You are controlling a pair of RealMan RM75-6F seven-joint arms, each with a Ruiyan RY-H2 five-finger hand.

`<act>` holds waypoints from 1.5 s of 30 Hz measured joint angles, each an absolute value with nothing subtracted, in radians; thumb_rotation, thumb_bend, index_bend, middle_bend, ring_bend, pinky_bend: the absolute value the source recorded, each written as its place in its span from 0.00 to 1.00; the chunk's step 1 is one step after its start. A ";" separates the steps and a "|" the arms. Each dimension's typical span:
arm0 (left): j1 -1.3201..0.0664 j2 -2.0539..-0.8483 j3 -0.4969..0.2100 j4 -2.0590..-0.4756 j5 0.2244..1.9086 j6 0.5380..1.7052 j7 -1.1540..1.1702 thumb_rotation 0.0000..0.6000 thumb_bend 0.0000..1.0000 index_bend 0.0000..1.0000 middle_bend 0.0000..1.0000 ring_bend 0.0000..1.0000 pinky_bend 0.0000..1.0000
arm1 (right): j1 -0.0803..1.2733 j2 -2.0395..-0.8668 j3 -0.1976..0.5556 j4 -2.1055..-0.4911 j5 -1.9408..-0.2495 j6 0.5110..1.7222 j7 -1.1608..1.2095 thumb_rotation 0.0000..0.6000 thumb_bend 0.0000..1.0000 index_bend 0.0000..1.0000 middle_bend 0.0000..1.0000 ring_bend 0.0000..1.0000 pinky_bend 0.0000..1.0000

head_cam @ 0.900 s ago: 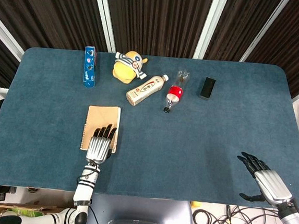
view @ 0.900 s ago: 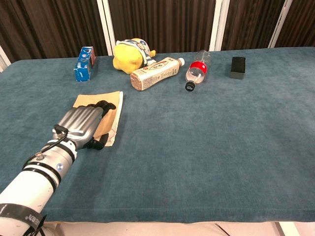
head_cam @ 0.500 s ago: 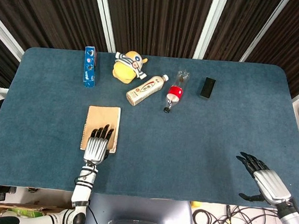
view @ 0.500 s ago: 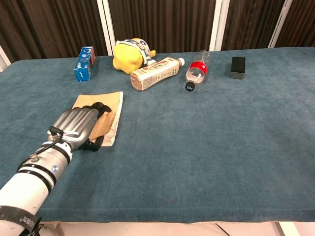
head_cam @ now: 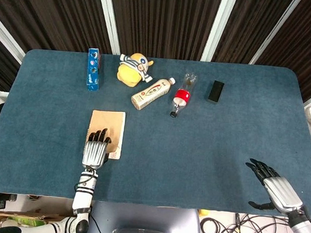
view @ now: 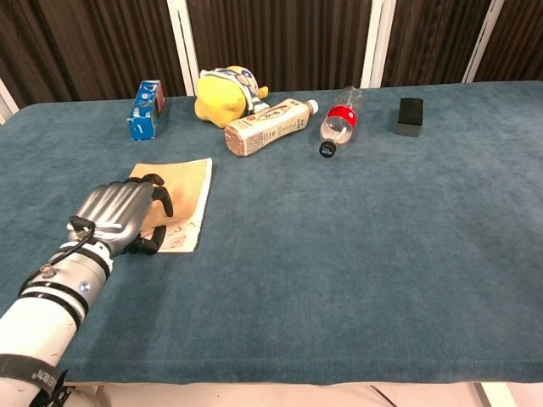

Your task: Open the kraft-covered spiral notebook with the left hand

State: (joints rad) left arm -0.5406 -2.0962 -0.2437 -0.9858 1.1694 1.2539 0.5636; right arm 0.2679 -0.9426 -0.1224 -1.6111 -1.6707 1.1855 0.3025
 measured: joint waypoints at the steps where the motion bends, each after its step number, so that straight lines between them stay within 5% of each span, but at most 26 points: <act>1: -0.539 -2.095 -0.243 -0.985 1.171 1.258 0.561 1.00 0.53 0.47 0.15 0.16 0.22 | 0.270 -0.943 -0.122 -1.611 -1.671 1.182 0.302 1.00 0.03 0.00 0.00 0.00 0.14; 12: -0.532 -2.090 -0.259 -0.958 1.195 1.292 0.490 1.00 0.54 0.62 0.24 0.21 0.24 | 0.278 -0.944 -0.124 -1.615 -1.662 1.162 0.291 1.00 0.03 0.00 0.00 0.00 0.14; 37: -0.487 -1.948 -0.443 -1.140 1.106 1.436 0.446 1.00 0.53 0.63 0.24 0.22 0.26 | 0.286 -0.946 -0.122 -1.629 -1.638 1.130 0.264 1.00 0.03 0.00 0.00 0.00 0.14; 45: -0.522 -1.941 -0.498 -1.073 1.039 1.427 0.497 1.00 0.53 0.62 0.24 0.22 0.26 | 0.289 -0.945 -0.123 -1.631 -1.634 1.121 0.263 1.00 0.03 0.00 0.00 0.00 0.14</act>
State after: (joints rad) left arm -0.5219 -1.9408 -0.4982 -1.0733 1.0393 1.4272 0.4967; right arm 0.2893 -0.9447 -0.1227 -1.6312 -1.6344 1.1209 0.2633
